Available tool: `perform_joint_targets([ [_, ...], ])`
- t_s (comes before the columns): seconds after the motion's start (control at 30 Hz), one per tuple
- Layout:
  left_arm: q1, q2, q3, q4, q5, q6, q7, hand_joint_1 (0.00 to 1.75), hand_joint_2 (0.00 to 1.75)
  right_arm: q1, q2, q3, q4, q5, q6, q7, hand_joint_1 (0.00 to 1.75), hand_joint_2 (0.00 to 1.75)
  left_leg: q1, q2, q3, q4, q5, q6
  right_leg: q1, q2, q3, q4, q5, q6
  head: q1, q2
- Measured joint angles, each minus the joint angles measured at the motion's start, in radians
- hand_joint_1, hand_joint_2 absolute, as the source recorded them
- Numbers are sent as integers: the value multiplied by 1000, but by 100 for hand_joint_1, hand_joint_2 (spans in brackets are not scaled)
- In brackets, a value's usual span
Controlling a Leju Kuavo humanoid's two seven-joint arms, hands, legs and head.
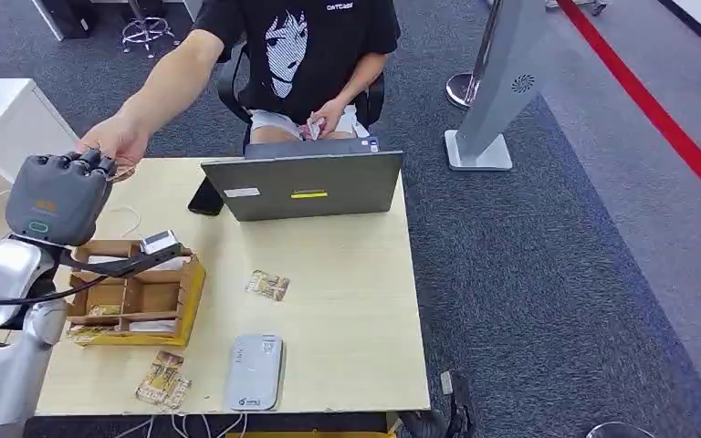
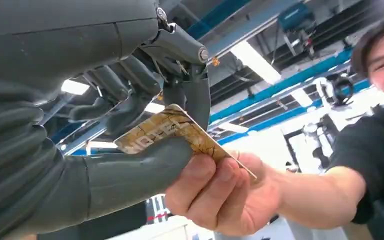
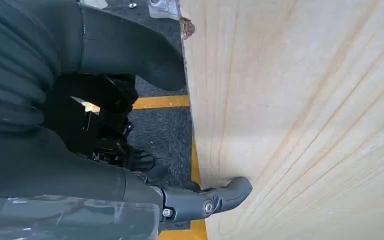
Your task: Pass the card to the sensor for recognition and then transmit it.
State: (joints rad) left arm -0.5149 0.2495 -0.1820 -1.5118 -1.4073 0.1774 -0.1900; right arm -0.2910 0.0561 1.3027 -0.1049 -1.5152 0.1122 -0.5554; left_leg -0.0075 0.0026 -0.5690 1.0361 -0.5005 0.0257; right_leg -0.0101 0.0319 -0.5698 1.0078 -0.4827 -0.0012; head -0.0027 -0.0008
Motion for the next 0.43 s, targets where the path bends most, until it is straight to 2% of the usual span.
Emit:
perform_joint_targets([
  [0.3, 37, -2, 0, 11, 13, 39, 0, 0, 175, 1, 0, 3, 0, -2, 1, -12, 0, 175, 0, -1, 0, 0, 0, -1, 1, -1, 0, 0, 0, 0, 0, 0],
  [0.43, 111, -5, 18, -48, 46, 86, -11, 0, 175, 5, 0, 3, 0, -3, 5, -24, 0, 175, 0, 0, 0, -1, 0, -1, 1, 0, 0, 0, 0, 0, 0, 0],
])
